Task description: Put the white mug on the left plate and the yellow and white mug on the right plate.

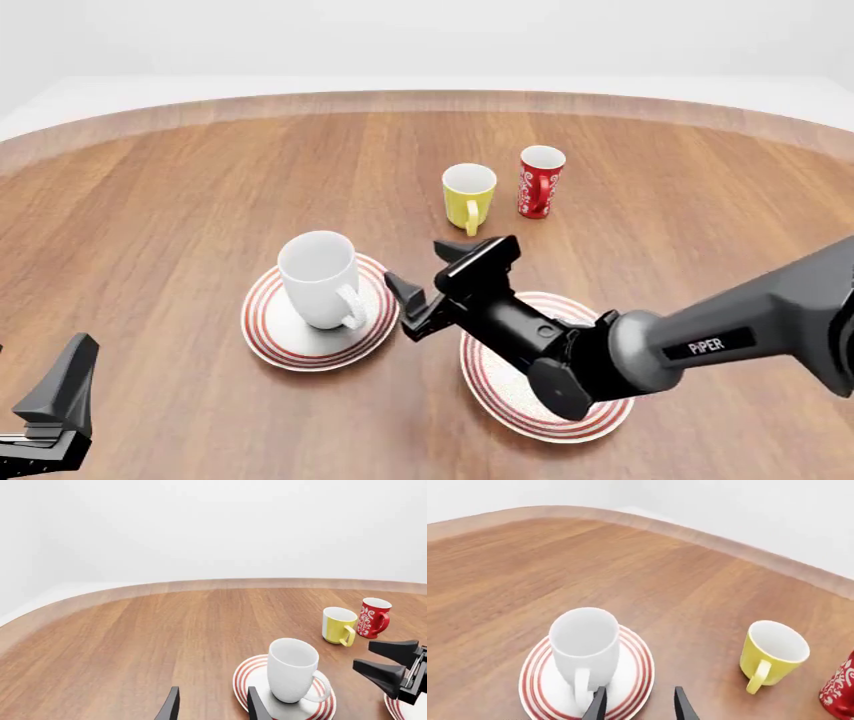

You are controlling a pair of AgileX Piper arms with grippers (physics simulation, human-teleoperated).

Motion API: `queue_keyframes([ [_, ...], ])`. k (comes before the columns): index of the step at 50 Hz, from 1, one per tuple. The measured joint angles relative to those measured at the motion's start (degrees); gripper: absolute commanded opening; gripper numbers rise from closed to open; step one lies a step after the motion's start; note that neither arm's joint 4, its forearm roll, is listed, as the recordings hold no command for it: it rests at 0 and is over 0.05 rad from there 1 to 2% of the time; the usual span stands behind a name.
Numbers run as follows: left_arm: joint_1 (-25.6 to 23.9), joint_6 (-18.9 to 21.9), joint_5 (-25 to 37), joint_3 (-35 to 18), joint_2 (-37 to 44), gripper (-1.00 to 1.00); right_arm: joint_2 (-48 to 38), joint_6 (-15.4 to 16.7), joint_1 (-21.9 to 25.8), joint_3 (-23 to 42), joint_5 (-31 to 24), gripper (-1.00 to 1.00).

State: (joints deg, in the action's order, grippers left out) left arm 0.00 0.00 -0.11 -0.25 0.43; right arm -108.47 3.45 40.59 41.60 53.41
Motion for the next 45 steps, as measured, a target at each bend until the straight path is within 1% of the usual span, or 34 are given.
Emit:
queue_keyframes([
  [15,0.0,0.0,0.0,0.0,0.0,1.0,5.33,2.06,-2.94,-2.19,-3.44,1.0],
  [27,0.0,0.0,0.0,0.0,0.0,1.0,9.14,1.79,-4.85,-2.68,-6.78,1.0],
  [45,0.0,0.0,0.0,0.0,0.0,1.0,11.2,2.01,-9.08,-1.63,-9.69,1.0],
])
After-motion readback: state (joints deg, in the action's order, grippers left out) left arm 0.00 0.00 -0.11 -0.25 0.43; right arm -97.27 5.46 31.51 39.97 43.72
